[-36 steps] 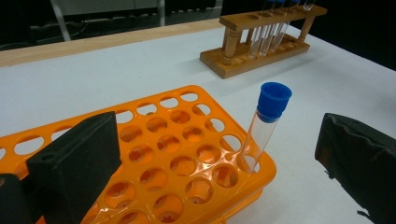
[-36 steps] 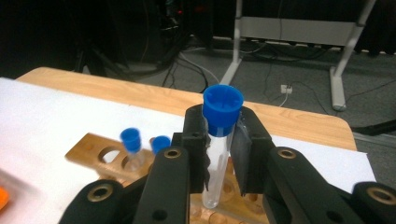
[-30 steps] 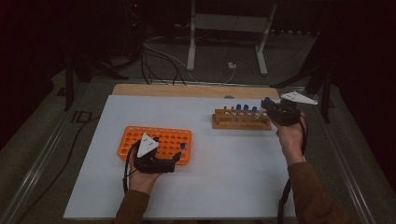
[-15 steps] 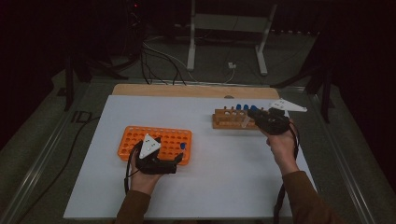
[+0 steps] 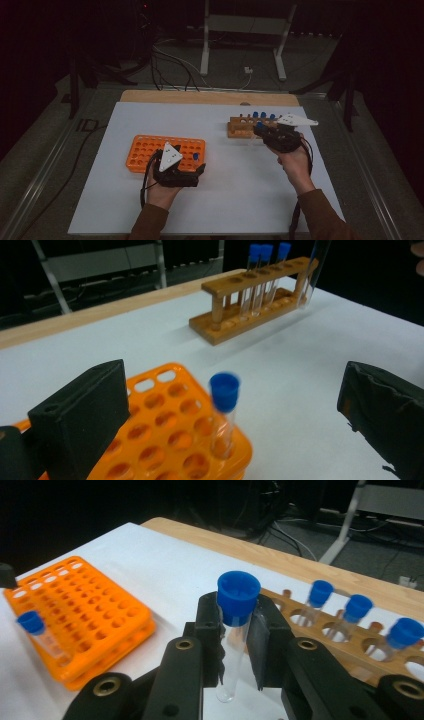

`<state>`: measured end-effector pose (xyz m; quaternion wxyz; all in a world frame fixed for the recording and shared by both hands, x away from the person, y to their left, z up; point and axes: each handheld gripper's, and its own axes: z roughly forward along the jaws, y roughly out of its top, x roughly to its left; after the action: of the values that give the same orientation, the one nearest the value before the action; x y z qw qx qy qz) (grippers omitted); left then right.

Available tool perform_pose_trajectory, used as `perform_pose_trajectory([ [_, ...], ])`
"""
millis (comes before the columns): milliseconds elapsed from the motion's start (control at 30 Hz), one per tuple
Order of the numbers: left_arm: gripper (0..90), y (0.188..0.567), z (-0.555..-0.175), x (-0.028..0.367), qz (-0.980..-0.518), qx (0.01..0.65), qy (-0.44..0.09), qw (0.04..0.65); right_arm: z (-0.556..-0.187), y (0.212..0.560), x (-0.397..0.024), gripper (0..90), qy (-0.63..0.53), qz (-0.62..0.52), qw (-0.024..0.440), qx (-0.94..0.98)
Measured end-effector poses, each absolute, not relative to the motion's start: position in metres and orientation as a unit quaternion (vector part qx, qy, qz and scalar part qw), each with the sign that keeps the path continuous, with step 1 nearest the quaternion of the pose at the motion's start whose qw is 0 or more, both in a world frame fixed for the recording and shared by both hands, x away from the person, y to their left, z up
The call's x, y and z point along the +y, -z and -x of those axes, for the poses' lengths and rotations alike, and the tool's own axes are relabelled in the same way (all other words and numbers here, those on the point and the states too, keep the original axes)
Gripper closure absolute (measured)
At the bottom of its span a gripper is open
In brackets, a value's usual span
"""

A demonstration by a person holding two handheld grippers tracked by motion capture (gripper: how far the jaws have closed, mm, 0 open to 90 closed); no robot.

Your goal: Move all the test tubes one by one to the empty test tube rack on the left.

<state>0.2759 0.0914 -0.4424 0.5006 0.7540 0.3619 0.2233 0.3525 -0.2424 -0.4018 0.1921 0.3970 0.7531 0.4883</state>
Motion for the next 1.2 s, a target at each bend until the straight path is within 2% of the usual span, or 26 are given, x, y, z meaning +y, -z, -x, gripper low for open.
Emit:
perform_pose_trajectory([
  [367, 1.6, 0.428, -0.280, 0.055, -0.759, 0.342, -0.225, 0.507, -0.341, 0.399, -0.224, 77.1, -0.496, -0.373, 0.167, 0.766],
  [667, 7.8, 0.427, -0.282, 0.027, -0.769, 0.325, -0.219, 0.505, -0.330, 0.394, -0.210, 77.1, -0.503, -0.349, 0.149, 0.776],
  [867, 17.9, 0.428, -0.285, 0.012, -0.773, 0.318, -0.213, 0.506, -0.323, 0.393, -0.199, 77.0, -0.511, -0.328, 0.130, 0.784],
  [1067, 49.4, 0.430, -0.287, 0.007, -0.776, 0.316, -0.215, 0.502, -0.317, 0.393, -0.190, 77.0, -0.517, -0.310, 0.117, 0.789],
  [1200, 64.6, 0.430, -0.288, 0.008, -0.774, 0.312, -0.208, 0.510, -0.314, 0.392, -0.187, 76.9, -0.519, -0.305, 0.112, 0.791],
])
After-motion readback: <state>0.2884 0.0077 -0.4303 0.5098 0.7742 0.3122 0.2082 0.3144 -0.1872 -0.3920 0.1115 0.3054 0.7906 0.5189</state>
